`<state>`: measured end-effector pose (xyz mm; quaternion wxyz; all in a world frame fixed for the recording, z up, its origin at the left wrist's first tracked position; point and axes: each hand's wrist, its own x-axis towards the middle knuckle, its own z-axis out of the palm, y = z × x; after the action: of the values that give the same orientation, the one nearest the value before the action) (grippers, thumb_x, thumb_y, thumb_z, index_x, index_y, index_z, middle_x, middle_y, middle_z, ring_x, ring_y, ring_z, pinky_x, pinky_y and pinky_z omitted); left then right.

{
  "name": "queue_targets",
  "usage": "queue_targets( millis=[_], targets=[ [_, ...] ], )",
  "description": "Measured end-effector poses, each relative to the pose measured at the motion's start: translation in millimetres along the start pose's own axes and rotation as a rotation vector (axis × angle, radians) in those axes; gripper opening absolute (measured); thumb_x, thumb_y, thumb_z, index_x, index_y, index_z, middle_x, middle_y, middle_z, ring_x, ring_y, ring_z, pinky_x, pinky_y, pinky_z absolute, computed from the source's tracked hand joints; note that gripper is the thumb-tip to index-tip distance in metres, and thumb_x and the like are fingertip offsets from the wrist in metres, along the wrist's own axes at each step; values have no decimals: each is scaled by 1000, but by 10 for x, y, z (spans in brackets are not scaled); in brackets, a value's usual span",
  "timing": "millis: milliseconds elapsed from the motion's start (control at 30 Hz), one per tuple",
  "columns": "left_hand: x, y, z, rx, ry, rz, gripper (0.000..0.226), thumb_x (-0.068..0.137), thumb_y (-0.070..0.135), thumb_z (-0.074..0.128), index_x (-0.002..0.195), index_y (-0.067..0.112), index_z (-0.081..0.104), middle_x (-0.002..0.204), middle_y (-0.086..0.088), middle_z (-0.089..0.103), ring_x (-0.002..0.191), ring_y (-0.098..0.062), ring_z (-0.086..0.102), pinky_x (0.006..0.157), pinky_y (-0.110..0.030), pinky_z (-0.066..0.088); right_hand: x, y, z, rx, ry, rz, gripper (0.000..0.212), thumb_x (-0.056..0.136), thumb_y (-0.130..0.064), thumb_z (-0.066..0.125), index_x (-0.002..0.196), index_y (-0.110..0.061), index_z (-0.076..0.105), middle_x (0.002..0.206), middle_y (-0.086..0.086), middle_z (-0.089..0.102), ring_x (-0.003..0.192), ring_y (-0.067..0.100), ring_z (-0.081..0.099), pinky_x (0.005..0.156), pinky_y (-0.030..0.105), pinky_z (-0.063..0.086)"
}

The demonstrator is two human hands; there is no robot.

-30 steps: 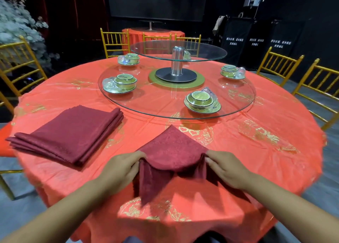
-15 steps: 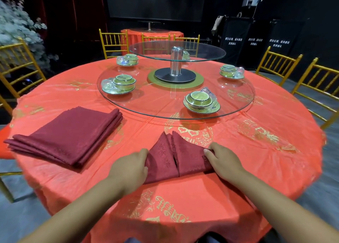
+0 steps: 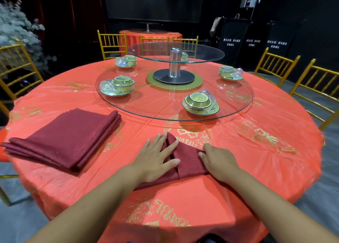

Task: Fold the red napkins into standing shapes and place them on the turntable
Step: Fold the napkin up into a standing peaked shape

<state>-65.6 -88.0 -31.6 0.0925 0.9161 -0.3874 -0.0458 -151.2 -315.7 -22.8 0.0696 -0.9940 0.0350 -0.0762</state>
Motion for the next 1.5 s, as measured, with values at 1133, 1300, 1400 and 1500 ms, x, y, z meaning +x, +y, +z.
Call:
queue_targets(
  millis=[1133,1300,1400,1500],
  targets=[
    [147,29,111,138,-61,100,115,59,97,5,151,30,-8,159,-1,-17,145,-14,-19,119,-37,-8,6,-28,3,-143,142,147,28,96,-42,43,107,-17,52,108,0,59,101,25,55,78,35,39],
    [159,30,124,131,-51,101,121,53,99,0,152,29,-6,159,-2,-15,145,-15,-18,119,-35,-10,-114,-212,54,31,64,-125,51,99,-38,36,147,-20,31,156,-1,23,145,16,14,117,30,2],
    [167,27,139,132,-47,99,121,53,99,1,152,29,-5,159,-2,-15,145,-14,-19,119,-36,-9,-182,-226,158,-15,-104,-192,59,100,-48,23,152,-24,8,160,-8,-4,145,8,-12,114,27,-15],
    [171,22,148,123,-44,96,120,54,100,4,152,31,-5,159,-1,-15,145,-13,-20,119,-36,-9,-224,-128,198,-19,-186,-144,67,96,-58,16,152,-25,-1,156,-12,-16,141,5,-23,115,27,-15]
  ],
)
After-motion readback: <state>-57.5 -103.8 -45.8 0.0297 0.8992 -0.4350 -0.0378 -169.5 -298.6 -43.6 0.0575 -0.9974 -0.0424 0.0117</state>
